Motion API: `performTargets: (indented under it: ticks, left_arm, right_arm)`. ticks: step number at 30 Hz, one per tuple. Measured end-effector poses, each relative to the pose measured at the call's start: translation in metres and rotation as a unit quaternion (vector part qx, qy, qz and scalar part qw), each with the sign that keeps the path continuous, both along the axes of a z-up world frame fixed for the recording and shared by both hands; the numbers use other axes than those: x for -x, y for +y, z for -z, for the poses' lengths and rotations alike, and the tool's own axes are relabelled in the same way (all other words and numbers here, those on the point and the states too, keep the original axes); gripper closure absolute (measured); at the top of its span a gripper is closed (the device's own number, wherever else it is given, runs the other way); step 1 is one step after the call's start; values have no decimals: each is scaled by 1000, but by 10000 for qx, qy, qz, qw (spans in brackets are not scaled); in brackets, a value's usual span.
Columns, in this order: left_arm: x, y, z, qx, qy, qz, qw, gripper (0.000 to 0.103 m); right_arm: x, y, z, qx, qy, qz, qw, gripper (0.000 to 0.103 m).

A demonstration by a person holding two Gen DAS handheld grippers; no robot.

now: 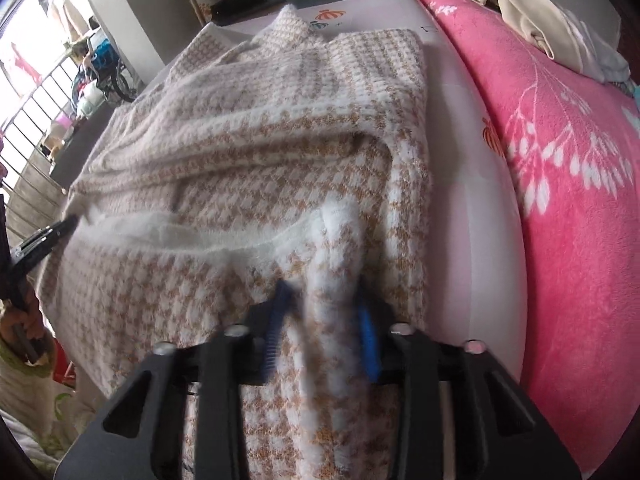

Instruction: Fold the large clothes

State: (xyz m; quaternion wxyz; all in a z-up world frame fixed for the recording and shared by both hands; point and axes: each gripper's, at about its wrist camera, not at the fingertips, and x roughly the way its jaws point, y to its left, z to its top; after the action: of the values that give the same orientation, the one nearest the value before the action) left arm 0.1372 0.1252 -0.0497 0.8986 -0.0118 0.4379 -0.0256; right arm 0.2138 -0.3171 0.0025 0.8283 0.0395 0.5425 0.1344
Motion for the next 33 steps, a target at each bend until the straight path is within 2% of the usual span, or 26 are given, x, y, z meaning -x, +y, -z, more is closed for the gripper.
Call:
performTargets:
  ticks: [1,5,7,11,13,16,19,27,29,33]
  left_arm:
    - [1,-1,-1,-53,-48,10,10000,93]
    - [8,-1,-20,-129,-395,-55,9991,95]
    - [8,5,-36,-11,-632,-123,9979,95]
    - [-1,12,-53,121,-844,-207,9961,95]
    - [-9,12,-47,97,-772,-249,9967,95]
    - [-20,15,-23,135,-403,-289,9987,95]
    - [-23,19,-5,221,-207,-328,9990,95]
    - [-21,22,-6,310,-290,-308,9986,94]
    - [-22,22,-6,316,-281,-315,9986,94]
    - [-23,25,-7,390,-253,-368,9982,84]
  right_arm:
    - [1,0,-3,-4,-64,7,10000,94]
    - [2,3,-27,99,-491,82,9987,95]
    - [-2,1,-45,31,-757,159,9970,95]
    - [-13,1,-67,-63,-1141,199,9933,95]
    - [-23,-1,-61,-151,-1092,252,9936,95]
    - [-34,-2,-33,-130,-727,283,9969,95]
    - [-37,-1,-7,-80,-497,272,9984,95]
    - [-39,-4,-1,-158,-470,350,9982,93]
    - [-39,-6,1,-164,-429,401,9981,88]
    - [-37,-10,-2,-266,-411,477,9977,78]
